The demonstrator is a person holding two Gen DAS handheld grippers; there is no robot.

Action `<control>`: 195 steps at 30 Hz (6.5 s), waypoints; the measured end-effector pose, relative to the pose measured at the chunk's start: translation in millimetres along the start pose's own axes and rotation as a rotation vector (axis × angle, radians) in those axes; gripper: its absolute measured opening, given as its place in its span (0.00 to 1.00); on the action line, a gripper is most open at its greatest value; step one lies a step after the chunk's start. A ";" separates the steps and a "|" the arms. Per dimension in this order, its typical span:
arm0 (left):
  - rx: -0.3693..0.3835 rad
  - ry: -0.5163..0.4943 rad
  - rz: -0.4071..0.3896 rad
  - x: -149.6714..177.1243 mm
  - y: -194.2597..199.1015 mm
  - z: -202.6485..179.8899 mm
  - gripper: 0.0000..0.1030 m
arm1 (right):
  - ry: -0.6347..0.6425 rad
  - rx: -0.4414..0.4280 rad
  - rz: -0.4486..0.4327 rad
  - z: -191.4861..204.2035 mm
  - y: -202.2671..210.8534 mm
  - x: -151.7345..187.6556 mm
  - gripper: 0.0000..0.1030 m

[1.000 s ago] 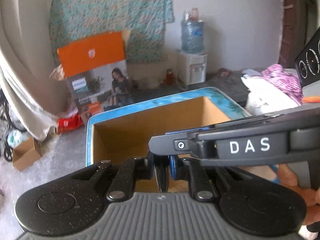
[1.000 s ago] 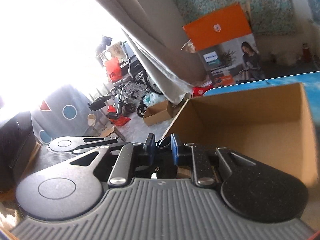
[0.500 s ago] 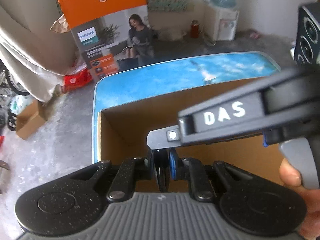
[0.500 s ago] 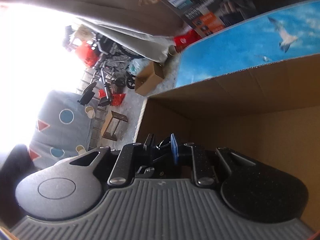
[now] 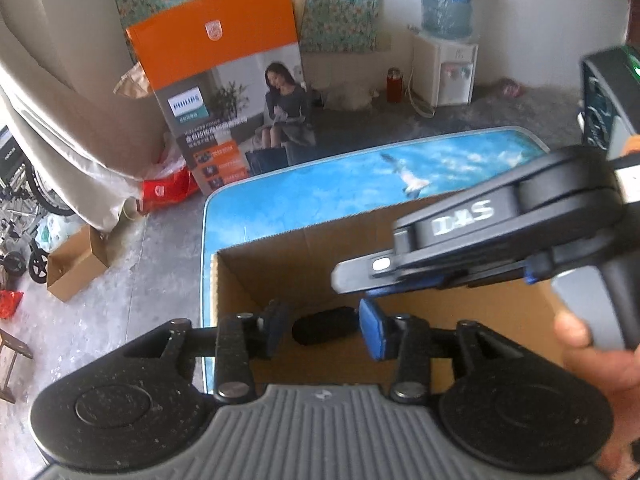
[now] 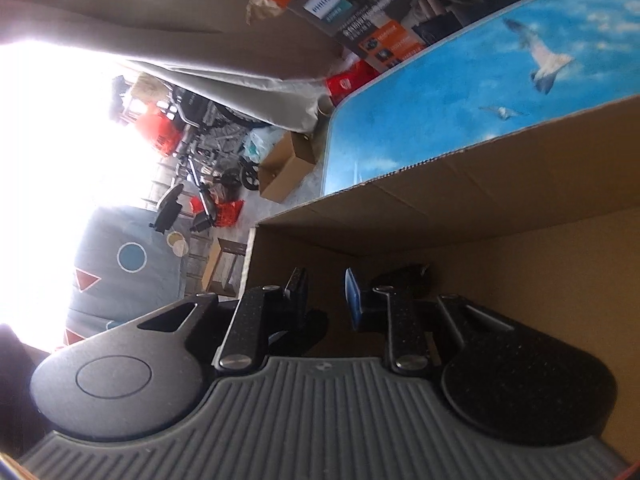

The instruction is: Organize rigid objects

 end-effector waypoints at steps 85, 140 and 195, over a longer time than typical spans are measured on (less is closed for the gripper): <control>0.230 0.080 -0.231 84.1 135.3 -72.8 0.22 | 0.135 -0.063 -0.149 0.3 170.1 191.9 0.19; 0.181 0.213 -0.138 56.0 91.7 0.5 0.67 | 0.025 0.254 0.139 -7.2 30.2 17.3 0.29; 0.388 0.170 -0.213 180.9 122.7 -66.1 0.75 | 0.106 -0.005 0.036 -12.0 208.0 158.2 0.68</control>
Point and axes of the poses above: each gripper's, at about its wrist camera, not at the fingertips, and y roughly against the way its jaws point, z to its left, x to its underside, the point moved 5 cm from there along -y, roughly the way its jaws point, and after that the axes turned 14 degrees about -y, right-handed, at the moved point
